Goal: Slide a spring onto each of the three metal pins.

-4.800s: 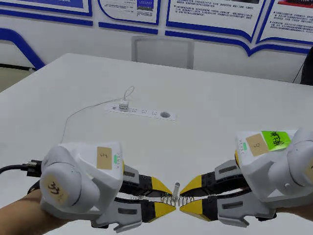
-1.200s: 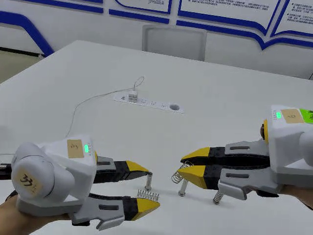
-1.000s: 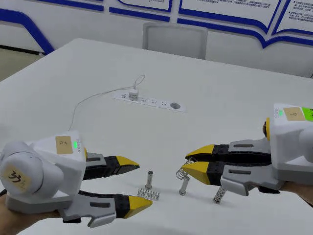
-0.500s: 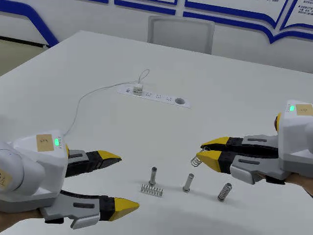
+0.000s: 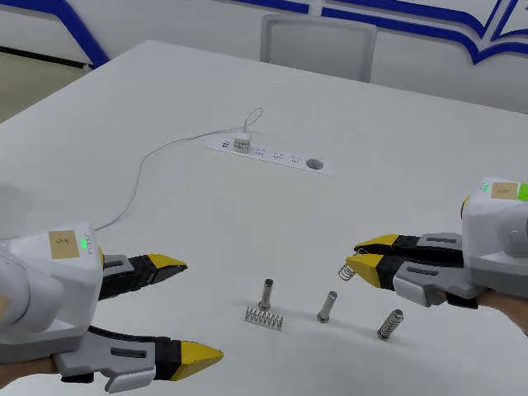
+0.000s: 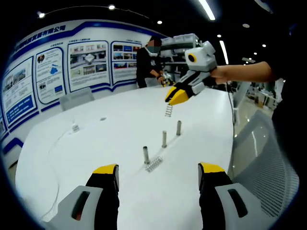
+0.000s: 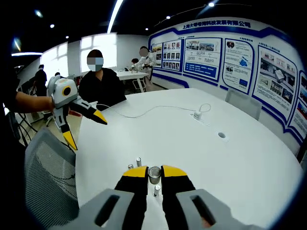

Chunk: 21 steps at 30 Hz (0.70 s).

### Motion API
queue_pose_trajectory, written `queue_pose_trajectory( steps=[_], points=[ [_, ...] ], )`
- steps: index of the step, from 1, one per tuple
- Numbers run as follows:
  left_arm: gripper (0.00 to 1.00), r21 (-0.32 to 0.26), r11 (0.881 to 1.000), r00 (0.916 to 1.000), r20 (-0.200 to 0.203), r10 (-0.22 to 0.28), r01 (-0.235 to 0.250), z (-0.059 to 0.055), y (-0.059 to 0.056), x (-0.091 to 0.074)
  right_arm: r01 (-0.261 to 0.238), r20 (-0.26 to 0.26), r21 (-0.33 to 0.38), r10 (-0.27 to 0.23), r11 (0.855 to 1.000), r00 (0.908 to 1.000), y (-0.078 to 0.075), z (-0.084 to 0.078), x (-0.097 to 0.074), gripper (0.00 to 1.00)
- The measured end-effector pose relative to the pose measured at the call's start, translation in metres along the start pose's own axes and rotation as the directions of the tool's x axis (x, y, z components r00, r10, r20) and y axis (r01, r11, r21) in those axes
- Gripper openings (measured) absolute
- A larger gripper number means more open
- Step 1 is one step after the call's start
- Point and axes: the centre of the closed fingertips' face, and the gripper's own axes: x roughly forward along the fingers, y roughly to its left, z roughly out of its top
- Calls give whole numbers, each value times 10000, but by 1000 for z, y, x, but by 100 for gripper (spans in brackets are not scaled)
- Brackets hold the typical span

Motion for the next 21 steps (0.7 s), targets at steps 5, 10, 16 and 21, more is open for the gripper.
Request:
queue_pose_trajectory(
  steps=[5, 10, 16, 21],
  points=[
    [72, -187, 9998, 9999, 56, 106, -105, -1, 4, -1, 21, -209, 86, -19, 10000, 9998, -3, -9, 6, 11],
    [75, -260, 9995, 9998, -21, 203, -204, -3, 8, 0, 25, -334, 187, -19, 9998, 9994, -5, -14, 12, 11],
    [81, -326, 9991, 9997, -65, 250, -252, -5, 10, 3, -19, -611, 379, 42, 9993, 9981, -7, -25, 20, 11],
    [85, -366, 9990, 9996, -146, 241, -246, -8, 9, 4, -42, -737, 495, 78, 9988, 9973, -7, -32, 24, 11]
  ],
)
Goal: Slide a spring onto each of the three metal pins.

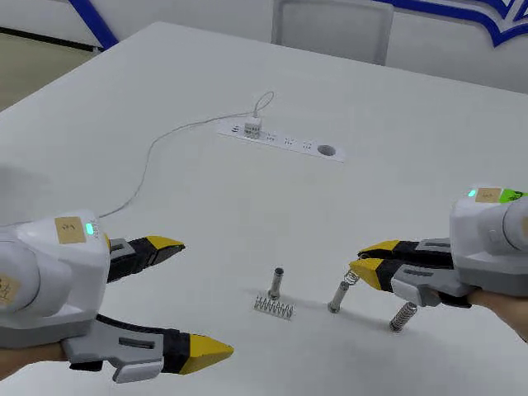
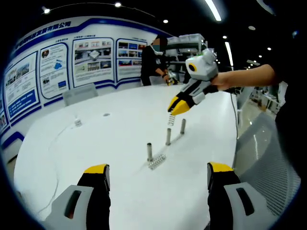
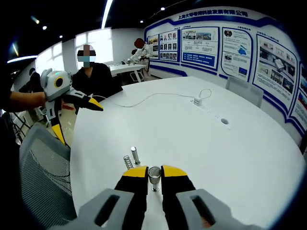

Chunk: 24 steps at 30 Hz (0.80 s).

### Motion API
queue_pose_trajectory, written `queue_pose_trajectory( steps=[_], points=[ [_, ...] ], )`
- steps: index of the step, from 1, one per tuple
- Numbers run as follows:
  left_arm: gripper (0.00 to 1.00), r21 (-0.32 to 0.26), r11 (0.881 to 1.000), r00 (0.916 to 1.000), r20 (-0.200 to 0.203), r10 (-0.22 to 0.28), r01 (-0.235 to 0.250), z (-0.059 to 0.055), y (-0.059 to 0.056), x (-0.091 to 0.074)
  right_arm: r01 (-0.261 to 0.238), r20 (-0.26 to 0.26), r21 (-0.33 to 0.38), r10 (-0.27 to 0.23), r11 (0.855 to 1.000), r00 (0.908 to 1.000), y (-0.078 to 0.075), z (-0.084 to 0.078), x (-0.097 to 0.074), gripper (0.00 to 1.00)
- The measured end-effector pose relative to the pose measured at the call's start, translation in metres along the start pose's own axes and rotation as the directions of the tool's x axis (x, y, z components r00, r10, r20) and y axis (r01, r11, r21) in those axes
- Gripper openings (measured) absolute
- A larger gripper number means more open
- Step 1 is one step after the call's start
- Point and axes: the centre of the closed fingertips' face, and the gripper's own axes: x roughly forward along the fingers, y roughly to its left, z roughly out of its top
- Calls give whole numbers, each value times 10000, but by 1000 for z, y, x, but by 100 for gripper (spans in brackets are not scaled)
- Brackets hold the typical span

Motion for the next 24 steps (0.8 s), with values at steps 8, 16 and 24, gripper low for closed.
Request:
queue_pose_trajectory(
  steps=[8, 16, 24],
  points=[
    [97, -116, 9998, 9994, -310, 129, -132, -13, -5, 8, 7, -111, 171, -5, 9999, 9999, -2, -5, 7, 11],
    [98, -372, 9991, 9995, -251, 173, -182, -14, -2, 5, -89, -123, 226, 92, 9997, 9999, -1, -6, 12, 11],
    [98, -362, 9991, 9993, -310, 192, -203, -16, -2, 5, -7, -484, 116, 13, 9999, 9988, -3, -7, 10, 11]
  ],
)
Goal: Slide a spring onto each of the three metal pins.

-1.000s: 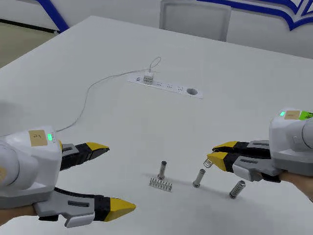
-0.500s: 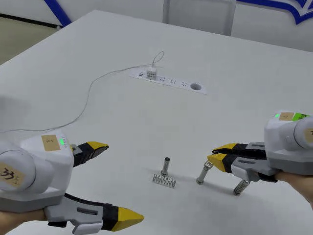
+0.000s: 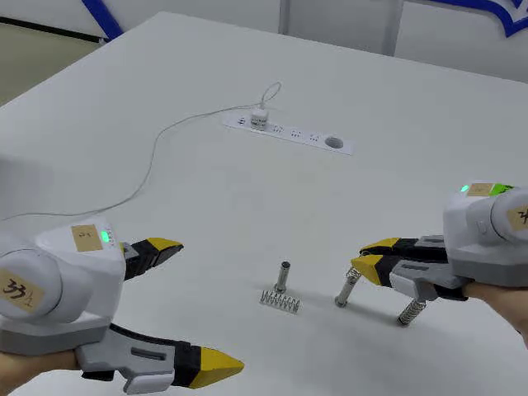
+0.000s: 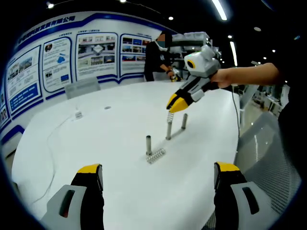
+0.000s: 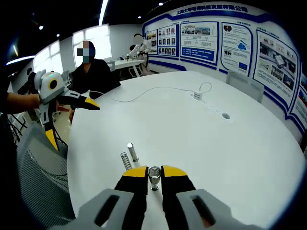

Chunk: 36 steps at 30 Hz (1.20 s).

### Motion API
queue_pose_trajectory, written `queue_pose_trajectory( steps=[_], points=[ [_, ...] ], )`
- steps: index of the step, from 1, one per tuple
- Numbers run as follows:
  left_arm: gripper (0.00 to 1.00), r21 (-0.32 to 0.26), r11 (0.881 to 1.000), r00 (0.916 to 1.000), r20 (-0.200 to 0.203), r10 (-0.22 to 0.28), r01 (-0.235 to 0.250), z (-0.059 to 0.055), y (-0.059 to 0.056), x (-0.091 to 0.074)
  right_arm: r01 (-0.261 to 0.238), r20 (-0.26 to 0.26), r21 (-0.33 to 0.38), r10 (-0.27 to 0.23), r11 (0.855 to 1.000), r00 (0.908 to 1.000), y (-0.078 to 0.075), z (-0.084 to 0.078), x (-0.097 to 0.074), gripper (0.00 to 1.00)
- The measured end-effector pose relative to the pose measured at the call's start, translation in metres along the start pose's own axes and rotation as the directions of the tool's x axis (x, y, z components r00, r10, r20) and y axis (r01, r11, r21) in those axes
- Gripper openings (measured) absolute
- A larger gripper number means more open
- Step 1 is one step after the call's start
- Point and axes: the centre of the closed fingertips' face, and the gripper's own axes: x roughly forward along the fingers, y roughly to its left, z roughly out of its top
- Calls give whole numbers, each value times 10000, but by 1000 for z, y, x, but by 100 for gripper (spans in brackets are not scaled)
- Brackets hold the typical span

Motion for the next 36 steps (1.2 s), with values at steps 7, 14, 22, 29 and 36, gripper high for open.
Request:
queue_pose_trajectory(
  steps=[7, 14, 22, 29, 36],
  points=[
    [99, 7, 10000, 10000, 31, -1, 1, 2, 0, 2, -39, -235, -167, 35, 9999, 9997, 1, -4, 2, 11],
    [99, 9, 10000, 10000, -8, 18, -18, 1, -1, 2, -130, -583, -338, 110, 9993, 9982, 4, -13, 14, 11],
    [99, -70, 10000, 9999, 148, -14, 15, 4, 0, 0, -178, -996, -304, 147, 9994, 9949, 4, -26, 26, 11],
    [99, -104, 9999, 10000, 68, 44, -43, 2, 3, -1, -152, -1101, -76, 143, 9999, 9938, 4, -35, 33, 11],
    [99, -67, 10000, 10000, 46, -24, 24, 2, 1, 1, -185, -1315, -88, 171, 9998, 9912, 7, -42, 37, 11]
  ],
)
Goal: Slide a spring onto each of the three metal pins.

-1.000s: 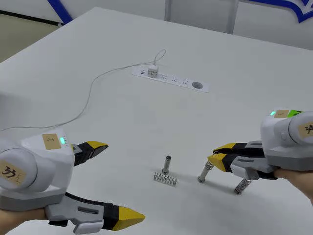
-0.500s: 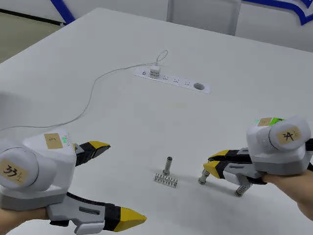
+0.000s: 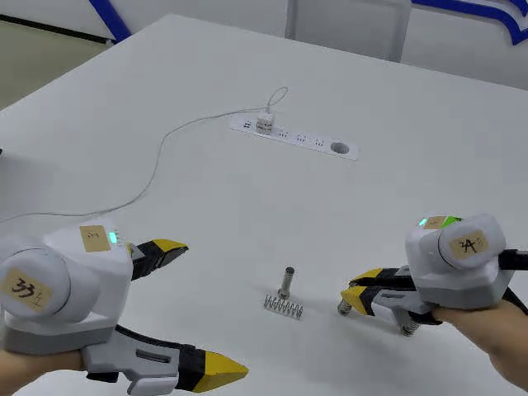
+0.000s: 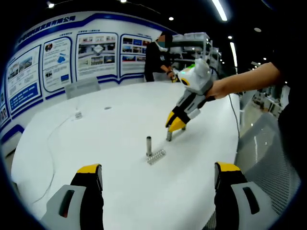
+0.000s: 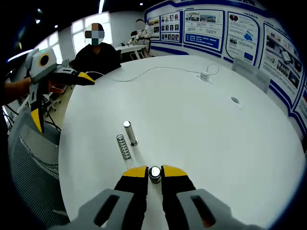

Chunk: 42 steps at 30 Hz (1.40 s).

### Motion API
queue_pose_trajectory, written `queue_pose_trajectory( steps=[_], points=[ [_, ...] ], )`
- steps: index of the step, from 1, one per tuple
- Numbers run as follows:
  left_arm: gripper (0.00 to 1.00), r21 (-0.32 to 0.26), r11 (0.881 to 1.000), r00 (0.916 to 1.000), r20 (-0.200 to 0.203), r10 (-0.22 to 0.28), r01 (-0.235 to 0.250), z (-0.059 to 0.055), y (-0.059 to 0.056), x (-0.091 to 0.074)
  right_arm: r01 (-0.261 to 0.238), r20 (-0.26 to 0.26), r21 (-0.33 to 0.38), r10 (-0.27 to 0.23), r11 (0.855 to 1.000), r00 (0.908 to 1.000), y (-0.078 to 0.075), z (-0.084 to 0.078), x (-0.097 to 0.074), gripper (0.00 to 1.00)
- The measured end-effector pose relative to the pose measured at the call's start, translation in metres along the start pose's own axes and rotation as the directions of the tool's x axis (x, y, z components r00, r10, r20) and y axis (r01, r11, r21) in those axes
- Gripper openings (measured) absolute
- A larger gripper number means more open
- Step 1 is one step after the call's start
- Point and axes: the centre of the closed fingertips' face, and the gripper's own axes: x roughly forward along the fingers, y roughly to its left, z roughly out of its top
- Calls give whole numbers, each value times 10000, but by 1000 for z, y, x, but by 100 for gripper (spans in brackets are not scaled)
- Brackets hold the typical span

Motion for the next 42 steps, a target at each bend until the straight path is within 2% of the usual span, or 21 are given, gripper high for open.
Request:
queue_pose_trajectory(
  steps=[11, 13, 16, 24, 28, 31, 35, 38, 42],
  points=[
    [99, 5, 10000, 10000, 36, 75, -75, 1, 4, -2, -93, -49, -171, 92, 9998, 9999, 3, -2, 2, 12],
    [99, 22, 10000, 10000, 10, 96, -96, 1, 4, -2, -57, -262, -377, 47, 9993, 9996, 2, -7, 2, 12],
    [99, 73, 9999, 10000, 23, 86, -86, 3, 4, -1, 15, -311, -464, -29, 9989, 9995, 2, -8, 1, 15],
    [99, 187, 9998, 10000, 94, -6, 4, 6, 0, 1, 263, 409, -507, -243, 9984, 9989, 3, 15, -14, 17],
    [100, 265, 9996, 9999, 136, -11, 8, 7, 0, 1, 87, 733, -762, -31, 9971, 9973, 13, 28, -16, 18],
    [100, 271, 9996, 9999, 159, 45, -49, 8, 1, 0, -161, 792, -1067, 246, 9942, 9966, 24, 33, -13, 18],
    [100, 345, 9989, 9995, 44, 320, -322, 4, 6, -1, -343, 591, -1391, 429, 9897, 9973, 38, 28, -1, 18],
    [100, 271, 9992, 9995, 40, 300, -301, 3, 6, -1, -590, 481, -1528, 671, 9865, 9966, 49, 26, 6, 18],
    [100, 230, 9992, 9994, -96, 330, -328, -1, 7, -1, -742, 299, -1767, 807, 9815, 9963, 55, 24, 13, 18]
  ],
)
